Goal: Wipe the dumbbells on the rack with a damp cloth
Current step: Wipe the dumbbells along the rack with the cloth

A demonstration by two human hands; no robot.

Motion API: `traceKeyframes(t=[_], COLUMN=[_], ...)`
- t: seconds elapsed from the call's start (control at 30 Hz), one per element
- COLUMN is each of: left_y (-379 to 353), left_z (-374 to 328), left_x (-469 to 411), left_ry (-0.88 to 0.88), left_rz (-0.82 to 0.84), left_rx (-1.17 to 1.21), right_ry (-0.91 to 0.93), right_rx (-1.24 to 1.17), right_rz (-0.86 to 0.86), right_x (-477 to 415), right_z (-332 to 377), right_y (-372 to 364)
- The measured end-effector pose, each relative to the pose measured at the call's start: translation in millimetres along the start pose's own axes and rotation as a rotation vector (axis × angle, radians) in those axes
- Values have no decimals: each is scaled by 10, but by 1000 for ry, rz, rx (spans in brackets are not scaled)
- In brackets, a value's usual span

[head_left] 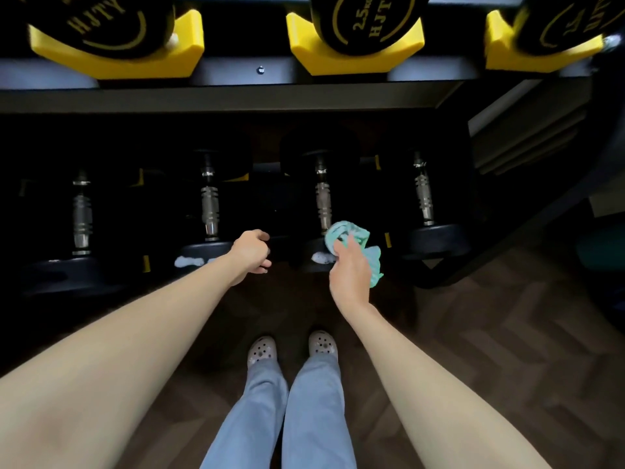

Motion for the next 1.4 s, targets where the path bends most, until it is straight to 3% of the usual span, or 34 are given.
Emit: traceKeyframes(t=[0.2, 0.4, 0.6, 0.8, 0.93, 1.0, 1.07, 1.17, 1.27, 1.33, 1.4], left_y=[42, -4, -42, -202, -336, -377, -430, -531, -584, -682, -886], left_z=[16, 56, -91, -243, -337, -369, -395, -458, -540, -622, -700], left_x=[60, 121, 161, 257, 312, 325, 346, 367, 381, 404, 518], left_ry=[6, 2, -34, -42, -41, -36, -28, -25, -14, -24, -11], left_rz=[-12, -22, -26, -15, -11, -20, -25, -24, 5, 121, 331], left_rx=[-14, -48, -75, -68, -42, -24, -6, 32, 98, 135, 205], right_ry=[317, 576, 724, 646, 279, 134, 18, -196, -354, -386, -386], right_rx=[386, 832, 937, 904, 816, 716, 438, -288, -1146, -1518, -1725], right_rz=[185, 350, 410, 416, 330, 288, 245, 197, 378, 461, 470], right_x=[77, 200, 294, 260, 32, -99, -213, -234, -87, -26, -21], right_z=[470, 447, 323, -41, -475, -725, -887, -981, -812, -657, -584], right_y=[-281, -466, -370, -175, 351, 604, 747, 848, 688, 648, 629])
Point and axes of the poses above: each hand's wrist, its own x-axis away from the middle knuckle, its own y-axis out of the back of the hand, z = x × y, the point moved 10 cm from there along -x, towards the middle knuckle, and after that the axes turned 10 degrees about -x, right-handed, at the moved point
